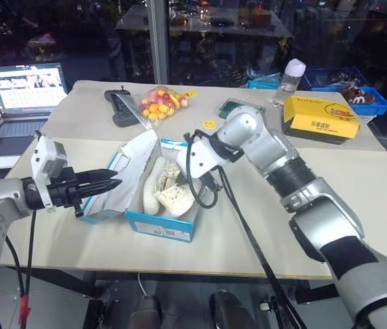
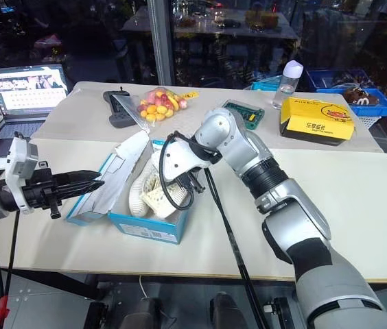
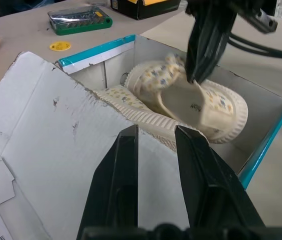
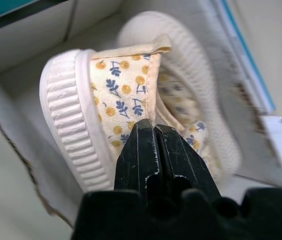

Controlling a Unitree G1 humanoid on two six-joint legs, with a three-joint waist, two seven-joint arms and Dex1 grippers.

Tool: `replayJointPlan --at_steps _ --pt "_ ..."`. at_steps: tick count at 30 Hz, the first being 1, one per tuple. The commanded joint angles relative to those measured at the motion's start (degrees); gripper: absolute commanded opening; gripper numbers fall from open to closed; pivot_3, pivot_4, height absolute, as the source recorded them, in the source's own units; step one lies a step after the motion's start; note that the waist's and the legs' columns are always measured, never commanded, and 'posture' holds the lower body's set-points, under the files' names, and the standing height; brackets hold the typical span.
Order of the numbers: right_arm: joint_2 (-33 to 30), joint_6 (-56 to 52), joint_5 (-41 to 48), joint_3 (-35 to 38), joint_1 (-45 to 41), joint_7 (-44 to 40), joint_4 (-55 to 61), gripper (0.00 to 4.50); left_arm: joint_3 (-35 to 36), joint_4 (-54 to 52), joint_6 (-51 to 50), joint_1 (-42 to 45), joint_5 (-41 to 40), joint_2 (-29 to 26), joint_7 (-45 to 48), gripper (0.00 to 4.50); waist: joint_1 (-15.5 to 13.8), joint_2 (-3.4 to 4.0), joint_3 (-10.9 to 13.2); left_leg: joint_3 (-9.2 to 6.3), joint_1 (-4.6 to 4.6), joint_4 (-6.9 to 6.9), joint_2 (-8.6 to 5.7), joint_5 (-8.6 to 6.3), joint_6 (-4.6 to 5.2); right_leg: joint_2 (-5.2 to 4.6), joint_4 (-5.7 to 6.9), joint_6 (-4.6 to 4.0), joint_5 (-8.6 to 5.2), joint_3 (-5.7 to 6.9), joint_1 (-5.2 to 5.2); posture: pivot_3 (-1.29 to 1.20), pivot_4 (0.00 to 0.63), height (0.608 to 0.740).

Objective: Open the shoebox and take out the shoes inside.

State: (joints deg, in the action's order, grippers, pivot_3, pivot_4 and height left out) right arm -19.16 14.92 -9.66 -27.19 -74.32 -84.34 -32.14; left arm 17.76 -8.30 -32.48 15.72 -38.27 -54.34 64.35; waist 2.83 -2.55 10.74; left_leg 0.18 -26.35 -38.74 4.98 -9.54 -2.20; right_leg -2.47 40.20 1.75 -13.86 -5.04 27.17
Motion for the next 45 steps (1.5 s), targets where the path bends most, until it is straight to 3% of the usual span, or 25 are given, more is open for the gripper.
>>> replayJointPlan --at_steps 1,19,26,34,40,45 --pt "-0.9 -0.9 2.7 4.1 -3.6 1.3 0.4 0.02 0.6 -0.3 1.4 1.0 0.4 -0.3 0.5 1.21 -0.1 0.00 0.1 0.01 -0.02 0.00 0.00 0.00 0.00 0.00 0.00 0.00 0.00 0.00 0.00 0.00 0.150 0.673" --pt "-0.7 -9.4 8.2 12.7 -10.7 7.8 -1.6 0.02 -0.6 -0.5 1.9 1.3 1.7 -0.2 0.5 1.21 -0.1 0.07 0.4 0.01 -0.05 -0.01 0.00 0.00 0.00 0.00 0.00 0.00 0.01 0.00 0.04 0.00 0.150 0.673" --pt "-5.4 -12.6 8.0 17.0 -13.1 13.0 -3.4 0.02 -1.4 -0.1 1.9 2.2 2.0 -0.1 0.7 1.21 -0.2 0.08 0.5 0.01 -0.10 0.00 0.00 0.00 0.00 0.00 0.00 0.00 0.01 0.00 0.06 0.00 0.150 0.673" --pt "-17.5 -9.6 1.2 16.4 -12.3 19.2 -10.2 0.02 -2.8 0.5 2.1 3.4 2.2 0.5 1.1 1.21 -0.3 0.14 0.6 0.02 -0.10 -0.02 -0.02 0.00 0.00 -0.02 -0.03 0.01 0.01 -0.01 0.06 0.00 0.150 0.673" --pt "-25.2 -5.7 -8.2 11.7 -6.2 24.4 -13.0 0.02 -3.7 1.0 2.2 4.3 2.4 0.9 1.4 1.21 0.0 0.14 0.7 0.04 -0.12 -0.02 -0.04 0.00 0.00 -0.02 -0.09 0.02 0.00 -0.07 0.06 0.00 0.150 0.673" --pt "-27.5 -4.7 -16.6 6.9 2.3 30.9 -12.9 0.02 -4.1 1.0 2.1 4.7 2.4 1.3 1.3 1.21 1.1 0.19 0.8 0.04 -0.11 -0.03 -0.05 0.01 0.01 -0.01 -0.04 0.05 0.02 -0.11 0.07 0.00 0.150 0.673"
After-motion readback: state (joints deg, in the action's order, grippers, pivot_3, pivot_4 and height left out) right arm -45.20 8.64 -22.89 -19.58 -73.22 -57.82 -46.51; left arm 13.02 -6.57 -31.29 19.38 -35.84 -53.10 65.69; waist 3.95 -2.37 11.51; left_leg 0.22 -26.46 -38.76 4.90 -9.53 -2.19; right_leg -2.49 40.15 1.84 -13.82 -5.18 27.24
